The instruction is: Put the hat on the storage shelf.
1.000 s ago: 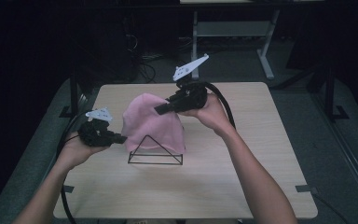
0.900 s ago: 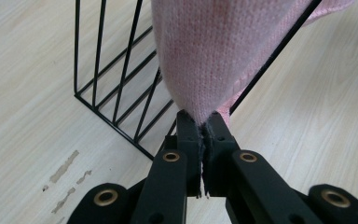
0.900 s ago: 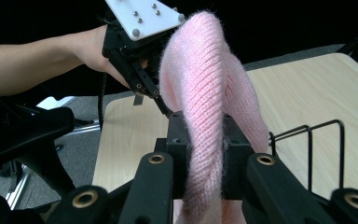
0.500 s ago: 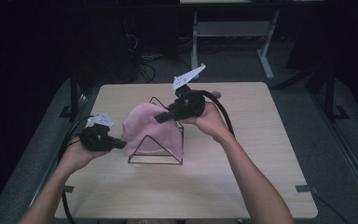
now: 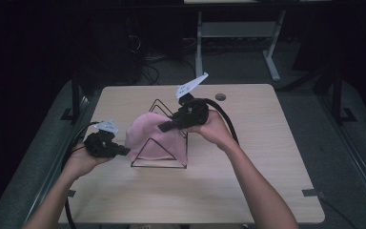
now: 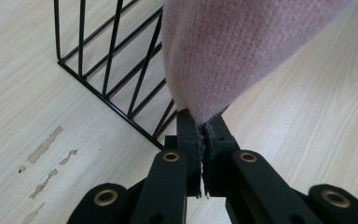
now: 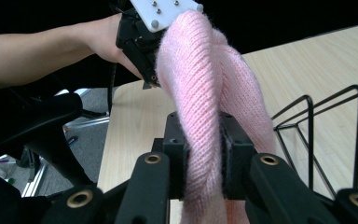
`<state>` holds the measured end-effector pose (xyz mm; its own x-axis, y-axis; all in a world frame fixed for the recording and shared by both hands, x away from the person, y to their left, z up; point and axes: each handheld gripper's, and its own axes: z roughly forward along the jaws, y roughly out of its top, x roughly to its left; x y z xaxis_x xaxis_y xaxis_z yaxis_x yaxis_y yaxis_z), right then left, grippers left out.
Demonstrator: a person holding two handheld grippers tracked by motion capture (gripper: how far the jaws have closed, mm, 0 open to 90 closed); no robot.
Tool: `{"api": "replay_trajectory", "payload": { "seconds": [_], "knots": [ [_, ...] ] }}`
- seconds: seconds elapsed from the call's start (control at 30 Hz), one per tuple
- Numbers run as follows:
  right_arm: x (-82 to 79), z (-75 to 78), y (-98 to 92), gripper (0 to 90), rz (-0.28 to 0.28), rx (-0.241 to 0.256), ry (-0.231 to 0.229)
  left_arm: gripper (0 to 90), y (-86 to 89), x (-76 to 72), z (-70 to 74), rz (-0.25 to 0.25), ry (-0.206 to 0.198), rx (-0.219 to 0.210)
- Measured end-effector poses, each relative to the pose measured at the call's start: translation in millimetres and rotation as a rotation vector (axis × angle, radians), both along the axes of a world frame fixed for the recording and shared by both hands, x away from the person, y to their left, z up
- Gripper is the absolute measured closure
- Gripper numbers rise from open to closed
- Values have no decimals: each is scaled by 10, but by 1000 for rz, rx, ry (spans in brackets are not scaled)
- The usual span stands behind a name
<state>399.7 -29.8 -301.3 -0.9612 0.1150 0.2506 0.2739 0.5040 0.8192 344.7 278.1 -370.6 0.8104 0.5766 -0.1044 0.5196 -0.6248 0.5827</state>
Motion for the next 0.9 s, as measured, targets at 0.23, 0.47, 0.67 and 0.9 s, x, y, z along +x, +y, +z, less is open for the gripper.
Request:
{"api": "replay_trajectory", "payload": {
  "seconds": [0.23,0.47,0.67,0.9],
  "knots": [
    [-7,-91,16,734,10,-9,21,875,-3,4,-70,-9,15,18],
    [-23,-175,39,723,24,-21,39,876,-6,6,-148,-7,28,33],
    [-51,-231,47,627,11,-63,36,876,0,15,-215,3,41,42],
    [-121,-154,-53,632,-13,-70,-4,877,41,40,-252,13,44,55]
  ]
}}
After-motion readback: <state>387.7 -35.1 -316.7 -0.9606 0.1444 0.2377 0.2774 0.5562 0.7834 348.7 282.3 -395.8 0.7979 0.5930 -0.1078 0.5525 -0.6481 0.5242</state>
